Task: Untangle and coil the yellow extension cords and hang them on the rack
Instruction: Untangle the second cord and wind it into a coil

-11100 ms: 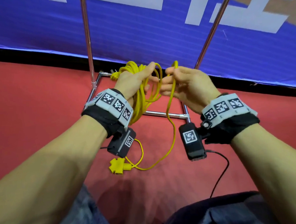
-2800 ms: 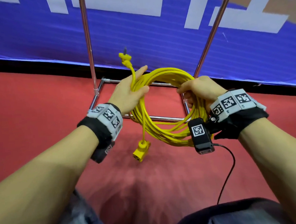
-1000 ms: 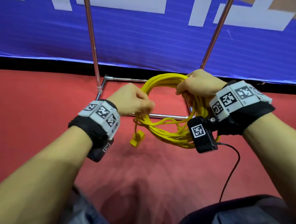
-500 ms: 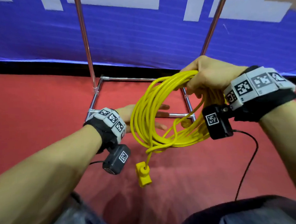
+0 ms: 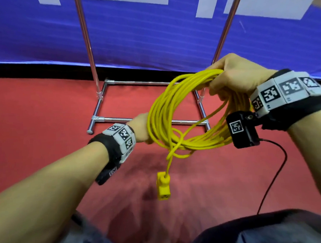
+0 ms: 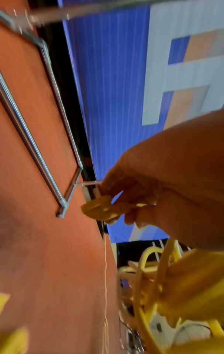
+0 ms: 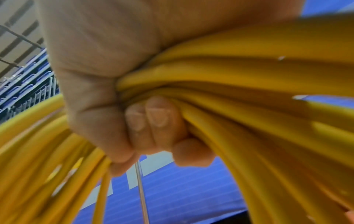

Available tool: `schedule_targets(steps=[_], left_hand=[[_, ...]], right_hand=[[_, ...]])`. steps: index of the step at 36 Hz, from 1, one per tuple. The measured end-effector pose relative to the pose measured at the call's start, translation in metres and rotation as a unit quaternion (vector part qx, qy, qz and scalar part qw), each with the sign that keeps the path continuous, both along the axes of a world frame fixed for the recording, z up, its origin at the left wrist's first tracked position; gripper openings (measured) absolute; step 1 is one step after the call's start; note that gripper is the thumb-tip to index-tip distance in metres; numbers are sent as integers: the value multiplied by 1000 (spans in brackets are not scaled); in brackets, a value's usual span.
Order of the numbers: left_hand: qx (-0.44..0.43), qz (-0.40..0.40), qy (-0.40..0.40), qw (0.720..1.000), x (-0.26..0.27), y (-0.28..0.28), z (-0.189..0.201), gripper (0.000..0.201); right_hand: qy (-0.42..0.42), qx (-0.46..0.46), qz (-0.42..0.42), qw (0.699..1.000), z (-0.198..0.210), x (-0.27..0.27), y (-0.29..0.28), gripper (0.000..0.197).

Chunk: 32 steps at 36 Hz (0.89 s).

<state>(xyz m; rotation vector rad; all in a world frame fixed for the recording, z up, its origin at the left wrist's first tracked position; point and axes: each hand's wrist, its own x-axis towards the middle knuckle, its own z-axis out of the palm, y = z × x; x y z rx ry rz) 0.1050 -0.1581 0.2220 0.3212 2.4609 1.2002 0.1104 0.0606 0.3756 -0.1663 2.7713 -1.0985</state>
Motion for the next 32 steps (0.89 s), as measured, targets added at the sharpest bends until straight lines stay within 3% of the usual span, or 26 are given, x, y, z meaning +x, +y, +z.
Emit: schedule_targets(steps=[2, 6, 10, 12, 14, 16, 19, 21, 24, 27, 30, 32], left_hand=[[0, 8, -28, 1000, -9, -13, -10, 24], [-21, -33, -9, 999, -3, -17, -21, 29], [-31, -2, -11, 999, -2, -8, -37, 29], [0, 20, -38, 999, -2, -2, -41, 22], [57, 46, -61, 995, -2, 7, -42, 16], [141, 82, -96, 982, -2, 19, -45, 38], [209, 113, -168, 957, 5, 37, -49, 40], [187, 96, -177, 962, 7, 43, -52, 42], [77, 50, -129, 987, 3, 43, -57, 44], [2, 18, -110, 994, 2, 44, -58, 31], [-30, 28, -86, 996, 3, 46, -59, 17], [-55, 51, -56, 996, 1, 44, -62, 18]], right_hand=[[17, -1, -52, 998, 2, -1, 6, 3], [64, -14, -149, 987, 1, -8, 18, 7], [93, -28, -195, 976, 4, -13, 16, 4], [96, -21, -186, 978, 7, -13, 9, 3], [104, -17, -174, 979, 12, -15, 3, 16], [119, -16, -165, 979, 17, -16, -3, 27], [135, -32, -164, 977, 21, -17, -8, 30], [130, -27, -159, 978, 22, -17, -10, 31], [121, -19, -157, 980, 18, -17, -11, 31], [118, -32, -173, 977, 14, -16, -8, 32], [118, -43, -183, 975, 12, -16, -6, 33], [122, -48, -189, 973, 12, -18, -5, 34]])
